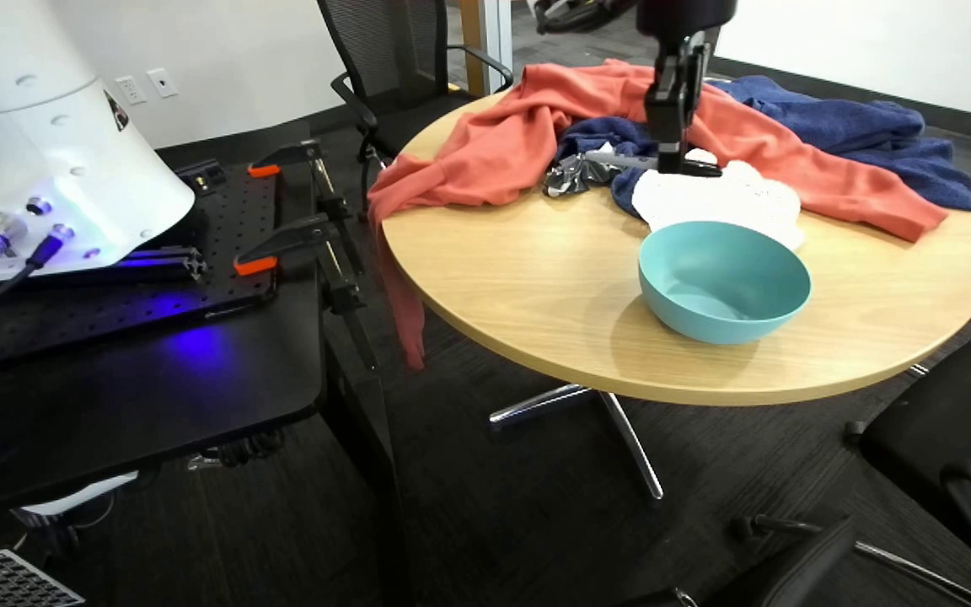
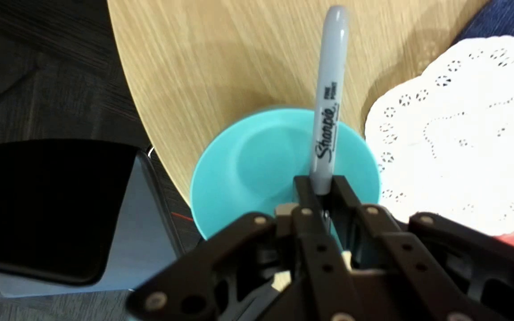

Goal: Put the marker on the table

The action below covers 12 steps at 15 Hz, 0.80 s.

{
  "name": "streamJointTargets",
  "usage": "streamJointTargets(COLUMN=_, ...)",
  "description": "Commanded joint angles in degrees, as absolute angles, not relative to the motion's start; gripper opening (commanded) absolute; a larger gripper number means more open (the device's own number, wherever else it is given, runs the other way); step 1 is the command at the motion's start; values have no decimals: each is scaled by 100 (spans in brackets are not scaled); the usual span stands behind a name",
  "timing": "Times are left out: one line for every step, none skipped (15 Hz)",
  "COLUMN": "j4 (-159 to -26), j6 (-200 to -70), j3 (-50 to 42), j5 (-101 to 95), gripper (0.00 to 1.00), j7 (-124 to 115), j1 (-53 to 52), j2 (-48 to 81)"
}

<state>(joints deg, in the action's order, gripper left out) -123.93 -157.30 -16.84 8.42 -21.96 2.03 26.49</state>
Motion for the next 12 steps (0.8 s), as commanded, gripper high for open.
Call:
streamJointTargets(j4=-13214, j6=-15979, j3=-1573, j5=763, gripper=4, j7=-2537, j1=-79, j2=2175)
streamJointTargets(j4=-13339, j6=-15972, j3=-1545, j5=742, gripper=4, j7=-2608, j1=-172, j2=2151)
streamJointTargets(j4=-13434, j6=-15945, j3=-1496, j5=745, gripper=4, j7=-2648, j1=-235, j2=2130)
streamJointTargets(j4=-13510, j6=-15930, j3=-1453, j5=739, gripper=4, j7=-2697, j1=-308, j2=2125)
streamJointTargets(j4=-13573, j6=-15922, j3=-1408, j5=758, gripper=4, j7=-2739, j1=-363, j2=2115)
streamJointTargets(j4=-13577, j6=-15905, j3=-1374, j5=764, gripper=4, j7=-2814, j1=-428, j2=2170)
streamJointTargets(j4=-13602, j6=-15888, j3=-1331, j5=775, gripper=4, j7=-2844, j1=-468, j2=2190)
streamJointTargets(j4=-13558, j6=-15860, j3=-1337, j5=739, gripper=4, j7=-2966, j1=-553, j2=2292)
streamJointTargets(j4=-13538, j6=-15857, j3=-1341, j5=718, gripper=4, j7=-3055, j1=-622, j2=2361)
streamJointTargets(j4=-13495, j6=-15861, j3=-1362, j5=679, gripper=4, j7=-3148, j1=-697, j2=2446)
streamJointTargets(j4=-13462, j6=-15874, j3=-1390, j5=640, gripper=4, j7=-3254, j1=-769, j2=2517)
streamJointTargets(j4=-13438, j6=-15873, j3=-1401, j5=620, gripper=4, j7=-3321, j1=-816, j2=2566)
